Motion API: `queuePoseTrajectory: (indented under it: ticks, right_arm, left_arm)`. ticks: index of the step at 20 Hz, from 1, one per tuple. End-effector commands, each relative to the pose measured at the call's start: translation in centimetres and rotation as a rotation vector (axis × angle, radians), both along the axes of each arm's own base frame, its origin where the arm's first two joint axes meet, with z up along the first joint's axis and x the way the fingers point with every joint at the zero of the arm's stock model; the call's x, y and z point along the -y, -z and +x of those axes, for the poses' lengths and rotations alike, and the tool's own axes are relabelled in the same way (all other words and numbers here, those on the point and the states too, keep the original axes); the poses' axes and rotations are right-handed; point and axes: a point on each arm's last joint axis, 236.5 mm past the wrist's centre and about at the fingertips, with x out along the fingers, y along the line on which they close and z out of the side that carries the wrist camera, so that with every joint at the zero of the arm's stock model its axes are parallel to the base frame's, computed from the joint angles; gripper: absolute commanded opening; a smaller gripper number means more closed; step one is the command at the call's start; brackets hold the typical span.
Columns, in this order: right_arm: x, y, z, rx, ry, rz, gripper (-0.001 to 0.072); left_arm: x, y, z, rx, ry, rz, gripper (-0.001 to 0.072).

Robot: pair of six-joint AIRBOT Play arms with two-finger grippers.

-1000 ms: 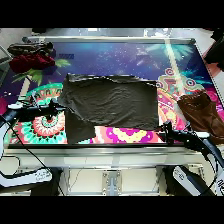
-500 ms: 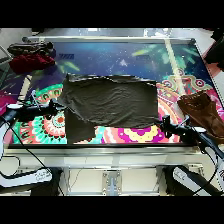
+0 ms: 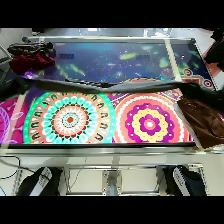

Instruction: Fold the shirts.

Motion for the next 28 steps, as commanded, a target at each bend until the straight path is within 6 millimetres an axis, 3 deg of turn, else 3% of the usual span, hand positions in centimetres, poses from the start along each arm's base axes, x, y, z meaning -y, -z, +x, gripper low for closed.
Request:
queuePoseTrajectory:
  ticks: [1,3,4,5,8,10,12,14,16,18,20,22,23,25,28]
  right_arm:
    - [0.5,-14.4,-10.3,0.36,0.139,-0.308,0.0009]
    - [-1.2,-19.2,-14.6,0.506,0.142,-0.34,0.0009]
    - [-1.2,-20.6,-15.5,0.544,0.158,-0.358,0.0009]
    - [-0.9,-21.3,-15.5,0.556,0.17,-0.367,0.0009]
    - [0.2,-19.7,-11.5,0.461,0.15,-0.341,0.0009]
    - [1.2,-17.6,-7.0,0.361,0.125,-0.301,0.0009]
    - [1.6,-14.1,-2.1,0.228,0.058,-0.241,0.0009]
    - [1.4,-9.2,2.9,0.08,-0.038,-0.166,0.0009]
    - [1.7,-3.0,7.2,-0.082,-0.086,-0.122,0.0009]
    - [0.8,3.3,10.3,-0.226,-0.144,-0.087,0.0008]
    - [-0.1,10.0,12.6,-0.36,-0.19,-0.099,0.0009]
    - [0.5,16.3,15.0,-0.456,-0.168,-0.142,0.0008]
    - [1.0,18.3,16.4,-0.472,-0.137,-0.129,0.0009]
    - [2.4,21.5,19.7,-0.461,-0.044,-0.097,0.0009]
    - [3.2,23.6,22.8,-0.444,-0.004,-0.072,0.0009]
  left_arm:
    - [1.4,-14.3,-8.3,0.379,-0.15,0.272,0.001]
    - [2.2,-21.6,-12.9,0.6,-0.301,0.406,0.0008]
    - [2.6,-24.3,-14.9,0.674,-0.361,0.477,0.0007]
    - [3.2,-25.5,-15.8,0.688,-0.373,0.533,0.0008]
    - [5.4,-25.4,-14.2,0.637,-0.209,0.464,0.0008]
    - [4.9,-23.7,-11.8,0.568,-0.113,0.36,0.0007]
    - [3.6,-19.9,-9.4,0.426,-0.029,0.3,0.0006]
    - [1.8,-15.1,-6.5,0.274,0.005,0.26,0.0006]
    - [0.7,-8.0,-3.4,0.059,0.038,0.262,0.0007]
    - [1.6,-0.9,0.3,-0.102,0.105,0.29,0.0007]
    - [2.3,6.0,4.8,-0.221,0.123,0.35,0.0007]
    - [1.8,12.3,10.2,-0.29,0.062,0.387,0.0008]
    - [1.4,15.1,12.8,-0.305,0.013,0.361,0.0008]
    - [0.8,19.8,16.1,-0.365,-0.024,0.318,0.0008]
    - [0.7,23.6,19.1,-0.427,-0.016,0.294,0.0008]
